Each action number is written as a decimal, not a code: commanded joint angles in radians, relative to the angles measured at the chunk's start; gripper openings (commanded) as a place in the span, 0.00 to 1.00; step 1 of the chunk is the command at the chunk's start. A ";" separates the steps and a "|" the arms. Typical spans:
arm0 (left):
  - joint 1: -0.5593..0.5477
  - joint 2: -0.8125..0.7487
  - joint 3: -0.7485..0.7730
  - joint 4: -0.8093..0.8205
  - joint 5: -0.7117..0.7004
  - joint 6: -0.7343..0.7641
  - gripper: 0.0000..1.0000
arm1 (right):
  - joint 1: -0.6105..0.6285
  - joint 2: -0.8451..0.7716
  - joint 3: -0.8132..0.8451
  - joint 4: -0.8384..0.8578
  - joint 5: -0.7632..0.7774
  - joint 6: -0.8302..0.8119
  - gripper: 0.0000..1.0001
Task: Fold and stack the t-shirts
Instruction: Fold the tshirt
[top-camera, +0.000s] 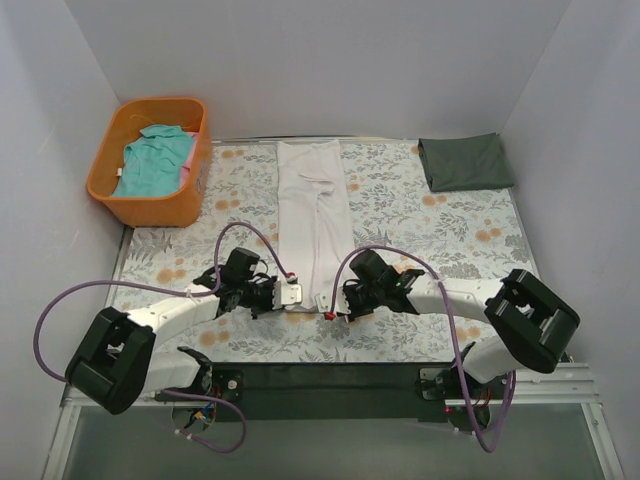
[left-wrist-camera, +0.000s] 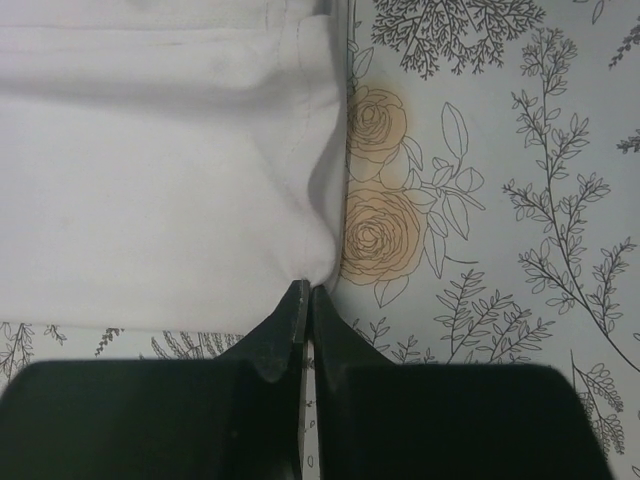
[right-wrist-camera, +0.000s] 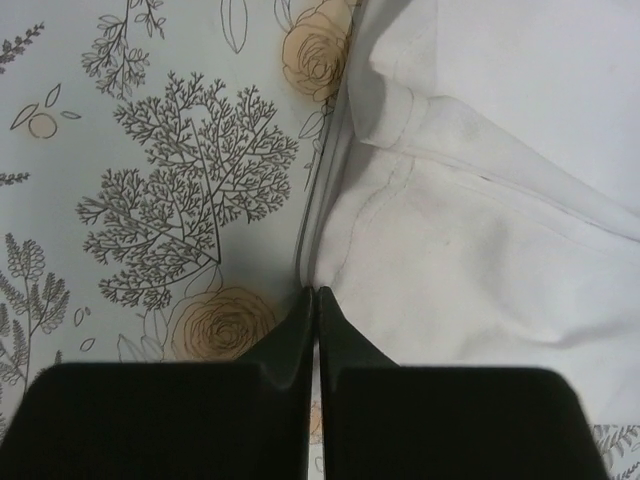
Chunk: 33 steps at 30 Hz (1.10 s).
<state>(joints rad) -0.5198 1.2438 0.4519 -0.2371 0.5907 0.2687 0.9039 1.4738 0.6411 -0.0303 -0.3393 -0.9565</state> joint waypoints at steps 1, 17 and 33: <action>-0.006 -0.035 -0.006 -0.114 -0.011 0.026 0.00 | 0.003 -0.045 -0.026 -0.151 0.043 0.028 0.01; 0.015 -0.199 0.123 -0.252 0.032 -0.127 0.00 | -0.006 -0.158 0.129 -0.247 0.066 0.055 0.01; 0.198 0.179 0.425 -0.022 0.035 -0.128 0.00 | -0.230 0.110 0.435 -0.238 -0.012 -0.151 0.01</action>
<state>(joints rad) -0.3428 1.3834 0.8051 -0.3347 0.6235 0.1257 0.7078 1.5349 0.9981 -0.2703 -0.3145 -1.0412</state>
